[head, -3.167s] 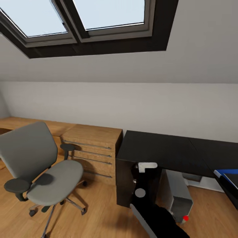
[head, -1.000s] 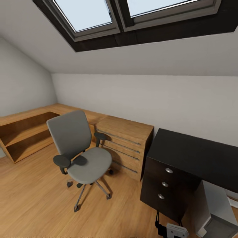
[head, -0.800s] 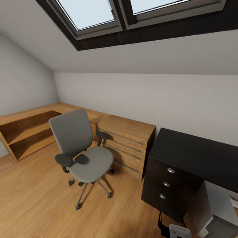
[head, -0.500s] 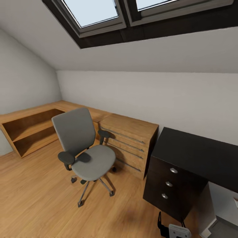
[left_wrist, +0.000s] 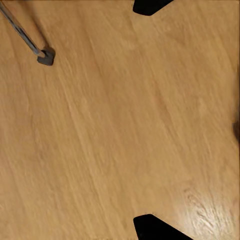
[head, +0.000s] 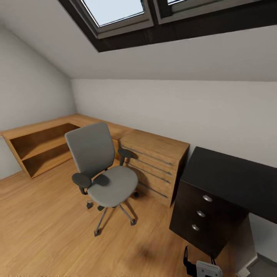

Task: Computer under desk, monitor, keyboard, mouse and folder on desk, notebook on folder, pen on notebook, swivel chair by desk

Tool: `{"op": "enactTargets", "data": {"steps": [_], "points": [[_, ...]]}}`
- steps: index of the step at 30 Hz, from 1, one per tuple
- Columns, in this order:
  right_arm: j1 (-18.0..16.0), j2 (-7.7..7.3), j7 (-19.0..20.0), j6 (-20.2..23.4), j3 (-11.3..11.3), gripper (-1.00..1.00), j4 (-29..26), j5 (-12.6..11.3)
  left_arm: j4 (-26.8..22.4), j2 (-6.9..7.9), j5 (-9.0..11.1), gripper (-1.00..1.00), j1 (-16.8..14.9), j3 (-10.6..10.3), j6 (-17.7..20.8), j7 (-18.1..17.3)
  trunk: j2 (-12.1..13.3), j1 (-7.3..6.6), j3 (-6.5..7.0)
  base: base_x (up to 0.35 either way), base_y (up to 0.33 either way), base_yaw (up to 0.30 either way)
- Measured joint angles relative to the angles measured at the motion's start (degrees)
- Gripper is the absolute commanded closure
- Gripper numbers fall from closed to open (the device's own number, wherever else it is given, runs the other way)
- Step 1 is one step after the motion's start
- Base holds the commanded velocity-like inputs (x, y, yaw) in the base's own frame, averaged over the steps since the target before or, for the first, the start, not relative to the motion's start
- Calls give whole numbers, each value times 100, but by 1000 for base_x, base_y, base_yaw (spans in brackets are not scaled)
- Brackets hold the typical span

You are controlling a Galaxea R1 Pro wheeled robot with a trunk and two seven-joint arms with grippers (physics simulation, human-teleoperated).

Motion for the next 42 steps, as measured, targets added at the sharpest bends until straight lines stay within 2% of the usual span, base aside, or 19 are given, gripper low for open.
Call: {"op": "enactTargets", "data": {"steps": [2,5,9,13,15,29,33,37,42], "points": [[0,15,-91,-1,-5,-100,8,-2,68,10,-287,-100,0,-37,-4,2,0,0,-15,0,0,169],[0,24,-271,-2,-8,-100,9,-2,121,3,-443,-100,0,-59,-5,1,0,0,-36,0,0,180],[0,36,-390,-3,1,-100,28,-1,171,-5,-516,-100,-1,-68,2,0,0,0,-50,0,0,51],[0,41,-393,-3,4,-100,28,0,175,10,-512,-100,-1,-67,14,0,0,0,-51,0,0,45],[0,46,-393,-2,8,-100,24,-1,366,-1,-508,-100,0,-69,10,-3,0,0,-46,0,0,192],[-1,45,-423,-2,5,-100,-8,9,400,0,-517,-100,0,-69,-8,-9,0,0,-25,0,0,259],[-1,54,-549,-3,8,-100,-17,8,401,8,-517,-100,0,-76,-9,-12,0,0,-4,0,0,231],[0,164,-677,-1,10,-100,-19,18,401,10,-517,-100,0,-78,-9,-15,0,0,21,0,0,215],[0,200,-741,-4,-2,-100,-19,16,401,-1,-517,-100,0,-78,-2,-16,0,0,55,0,0,211]]}}
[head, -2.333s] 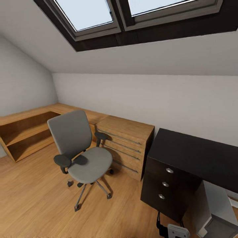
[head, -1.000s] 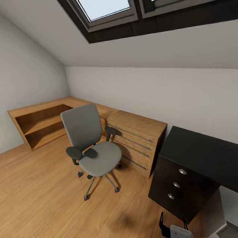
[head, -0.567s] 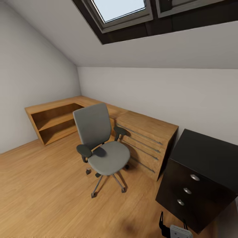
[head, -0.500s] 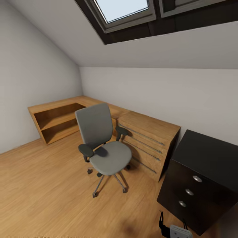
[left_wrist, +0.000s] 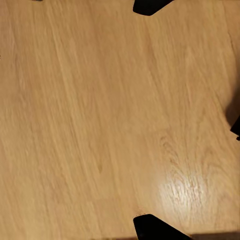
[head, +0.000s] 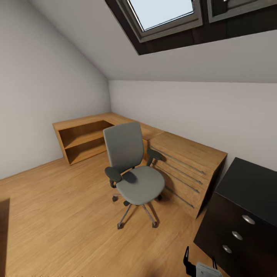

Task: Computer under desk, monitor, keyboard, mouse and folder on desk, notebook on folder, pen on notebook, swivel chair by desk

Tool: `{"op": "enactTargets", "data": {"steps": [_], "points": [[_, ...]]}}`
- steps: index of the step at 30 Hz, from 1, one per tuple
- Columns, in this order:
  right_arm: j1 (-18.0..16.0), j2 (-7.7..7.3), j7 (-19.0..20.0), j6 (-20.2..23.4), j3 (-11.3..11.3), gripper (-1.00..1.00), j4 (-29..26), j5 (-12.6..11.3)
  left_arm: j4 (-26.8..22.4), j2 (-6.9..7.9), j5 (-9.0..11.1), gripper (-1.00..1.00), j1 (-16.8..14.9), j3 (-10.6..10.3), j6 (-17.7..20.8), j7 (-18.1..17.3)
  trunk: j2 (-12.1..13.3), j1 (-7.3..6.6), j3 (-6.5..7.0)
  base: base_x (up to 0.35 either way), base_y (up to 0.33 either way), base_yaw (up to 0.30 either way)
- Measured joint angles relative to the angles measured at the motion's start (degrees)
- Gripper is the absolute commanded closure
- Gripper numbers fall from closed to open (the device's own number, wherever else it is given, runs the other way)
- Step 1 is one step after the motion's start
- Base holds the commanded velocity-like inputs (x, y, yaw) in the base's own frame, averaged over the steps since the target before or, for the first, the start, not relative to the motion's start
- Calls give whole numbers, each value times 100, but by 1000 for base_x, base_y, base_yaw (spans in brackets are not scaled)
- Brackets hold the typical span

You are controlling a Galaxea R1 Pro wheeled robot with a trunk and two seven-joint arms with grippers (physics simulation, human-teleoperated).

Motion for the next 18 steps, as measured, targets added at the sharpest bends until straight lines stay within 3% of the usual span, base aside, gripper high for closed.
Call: {"op": "enactTargets", "data": {"steps": [18], "points": [[0,4,-187,-1,4,-100,4,16,0,-6,-7,-100,0,0,0,0,0,0,106,0,0,227]]}}
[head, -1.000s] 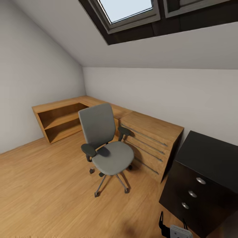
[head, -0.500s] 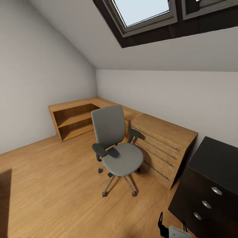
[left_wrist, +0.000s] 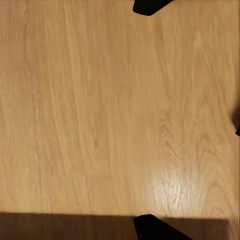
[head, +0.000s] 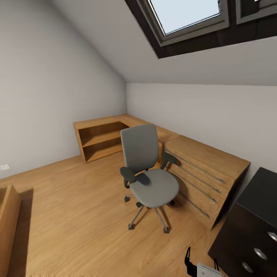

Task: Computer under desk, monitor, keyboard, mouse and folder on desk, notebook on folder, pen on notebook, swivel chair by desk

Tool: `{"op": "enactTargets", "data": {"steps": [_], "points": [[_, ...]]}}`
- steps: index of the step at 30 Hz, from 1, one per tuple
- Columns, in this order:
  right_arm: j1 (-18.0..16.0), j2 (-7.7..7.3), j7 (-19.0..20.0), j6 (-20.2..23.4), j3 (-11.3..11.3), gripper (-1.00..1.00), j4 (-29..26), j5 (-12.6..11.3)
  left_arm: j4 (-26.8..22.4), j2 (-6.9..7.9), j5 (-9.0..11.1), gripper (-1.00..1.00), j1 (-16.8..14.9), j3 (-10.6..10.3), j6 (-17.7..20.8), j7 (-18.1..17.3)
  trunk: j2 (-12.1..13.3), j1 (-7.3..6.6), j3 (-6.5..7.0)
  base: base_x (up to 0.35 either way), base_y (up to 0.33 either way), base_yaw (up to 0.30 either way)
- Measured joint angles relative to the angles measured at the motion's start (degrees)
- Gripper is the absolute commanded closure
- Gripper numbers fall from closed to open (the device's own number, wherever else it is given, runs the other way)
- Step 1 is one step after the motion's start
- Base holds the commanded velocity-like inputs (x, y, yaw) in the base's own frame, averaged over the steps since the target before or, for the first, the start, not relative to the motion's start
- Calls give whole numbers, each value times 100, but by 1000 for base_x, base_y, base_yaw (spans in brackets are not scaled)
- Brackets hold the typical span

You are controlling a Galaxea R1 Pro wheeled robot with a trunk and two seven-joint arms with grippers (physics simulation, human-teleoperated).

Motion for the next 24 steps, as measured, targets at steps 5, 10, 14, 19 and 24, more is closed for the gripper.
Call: {"op": "enactTargets", "data": {"steps": [5,10,14,19,24], "points": [[0,0,0,0,0,-100,3,2,0,-1,-2,-100,0,0,1,-1,0,0,16,0,0,265],[0,-7,0,0,-3,-100,4,2,0,-6,-2,-100,-2,0,1,-1,0,0,32,0,0,267],[0,-18,3,0,-8,-100,4,-5,0,-8,-2,-100,-1,0,2,-2,0,0,42,0,0,209],[1,-19,7,-1,-1,-100,3,-8,2,-8,-2,-100,-3,0,2,-4,0,0,46,0,0,59],[1,-27,10,-1,-8,-100,3,-14,2,-9,-4,-100,-2,0,-3,-4,0,0,58,0,0,30]]}}
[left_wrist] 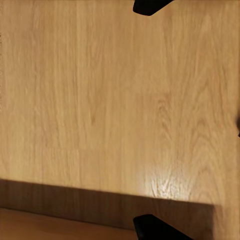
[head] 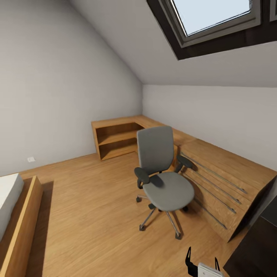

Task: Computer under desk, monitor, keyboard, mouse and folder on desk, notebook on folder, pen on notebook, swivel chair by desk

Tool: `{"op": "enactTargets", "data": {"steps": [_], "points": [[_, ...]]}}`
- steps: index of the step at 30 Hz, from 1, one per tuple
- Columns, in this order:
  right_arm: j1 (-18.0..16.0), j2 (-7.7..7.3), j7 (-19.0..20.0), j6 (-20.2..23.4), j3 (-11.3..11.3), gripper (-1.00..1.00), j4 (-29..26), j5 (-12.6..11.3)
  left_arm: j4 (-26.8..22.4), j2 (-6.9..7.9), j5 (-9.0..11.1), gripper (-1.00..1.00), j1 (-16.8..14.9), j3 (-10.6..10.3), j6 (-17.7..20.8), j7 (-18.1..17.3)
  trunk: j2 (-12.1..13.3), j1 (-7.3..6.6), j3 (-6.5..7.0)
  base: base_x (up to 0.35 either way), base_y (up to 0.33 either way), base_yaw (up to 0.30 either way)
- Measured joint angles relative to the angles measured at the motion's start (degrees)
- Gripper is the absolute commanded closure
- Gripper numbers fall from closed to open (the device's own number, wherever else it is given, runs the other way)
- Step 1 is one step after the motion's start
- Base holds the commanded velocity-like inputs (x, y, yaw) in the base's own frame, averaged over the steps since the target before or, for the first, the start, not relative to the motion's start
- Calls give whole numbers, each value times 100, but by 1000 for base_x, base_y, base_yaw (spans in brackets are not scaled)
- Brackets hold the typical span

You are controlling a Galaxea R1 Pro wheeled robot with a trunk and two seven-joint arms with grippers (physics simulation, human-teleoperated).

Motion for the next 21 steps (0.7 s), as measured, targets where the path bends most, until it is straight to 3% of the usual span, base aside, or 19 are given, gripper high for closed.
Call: {"op": "enactTargets", "data": {"steps": [9,21], "points": [[-1,-9,-2,1,-2,-100,1,-1,-2,-7,-7,-100,1,0,-2,-1,0,0,67,0,0,137],[-1,-8,-2,1,5,-100,1,8,-2,-2,-7,-100,1,0,-4,2,0,0,123,0,0,246]]}}
